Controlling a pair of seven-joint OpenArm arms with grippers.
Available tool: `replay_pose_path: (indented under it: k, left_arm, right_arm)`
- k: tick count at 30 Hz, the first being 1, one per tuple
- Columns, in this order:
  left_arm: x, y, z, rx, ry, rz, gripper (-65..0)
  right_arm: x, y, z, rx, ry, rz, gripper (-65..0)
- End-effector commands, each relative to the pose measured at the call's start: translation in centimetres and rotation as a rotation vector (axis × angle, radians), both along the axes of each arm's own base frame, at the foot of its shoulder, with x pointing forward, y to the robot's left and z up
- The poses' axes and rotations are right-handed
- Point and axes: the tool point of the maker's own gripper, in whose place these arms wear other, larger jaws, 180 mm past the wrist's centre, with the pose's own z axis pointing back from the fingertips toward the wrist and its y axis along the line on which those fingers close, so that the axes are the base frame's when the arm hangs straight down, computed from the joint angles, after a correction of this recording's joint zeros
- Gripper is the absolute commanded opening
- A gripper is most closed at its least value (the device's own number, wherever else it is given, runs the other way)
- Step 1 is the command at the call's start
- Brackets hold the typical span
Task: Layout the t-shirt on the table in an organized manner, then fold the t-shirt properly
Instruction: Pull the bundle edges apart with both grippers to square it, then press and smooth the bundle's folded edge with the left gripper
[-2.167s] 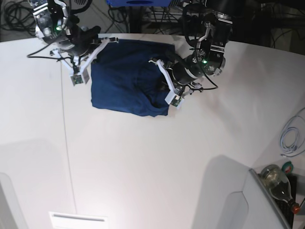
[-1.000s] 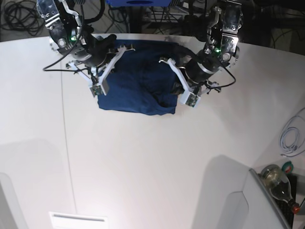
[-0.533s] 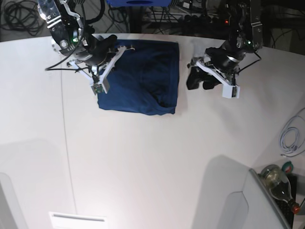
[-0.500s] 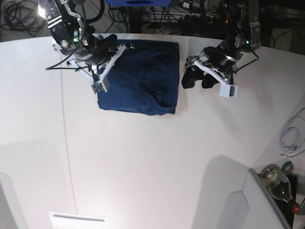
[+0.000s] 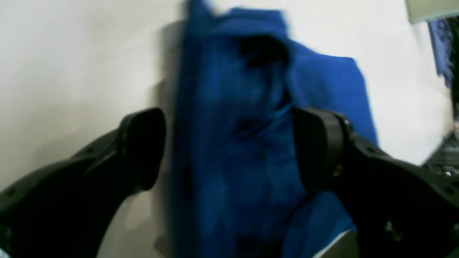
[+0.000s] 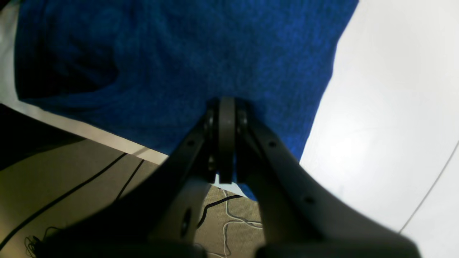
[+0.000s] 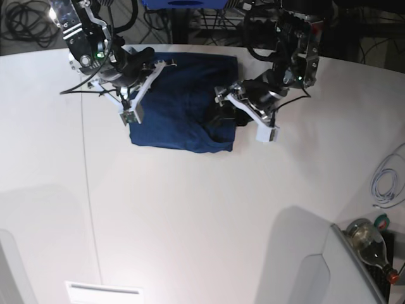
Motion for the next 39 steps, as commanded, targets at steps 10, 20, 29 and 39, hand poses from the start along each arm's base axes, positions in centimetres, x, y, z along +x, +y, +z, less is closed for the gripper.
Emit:
replay_pose_path:
  k: [10,20,29,39]
  left_arm:
    - [-1.5,-0.8,-3.1,0.032,0.116,-0.063,-48.1]
    - [2.2,-2.1,-1.1,0.155,0.011,-0.306,-65.0]
    - [6.6,-4.5,1.2,0.484,-0.19,-0.743,-65.0]
    - [9.4,-10.8,0.7,1.013,-0.597,-1.264,-65.0]
  right_arm:
    - [1.9,-2.7,0.8,-0.015,-0.048,-0.086,-65.0]
    - [4.1,-12.3,3.5,-0.099,-0.149,-0.352,-65.0]
    - [3.3,-15.2,4.2,-0.002,-0.141,-0.46,-65.0]
    - [1.8,-15.8,3.6,-0.017,-0.111,-0.479,-65.0]
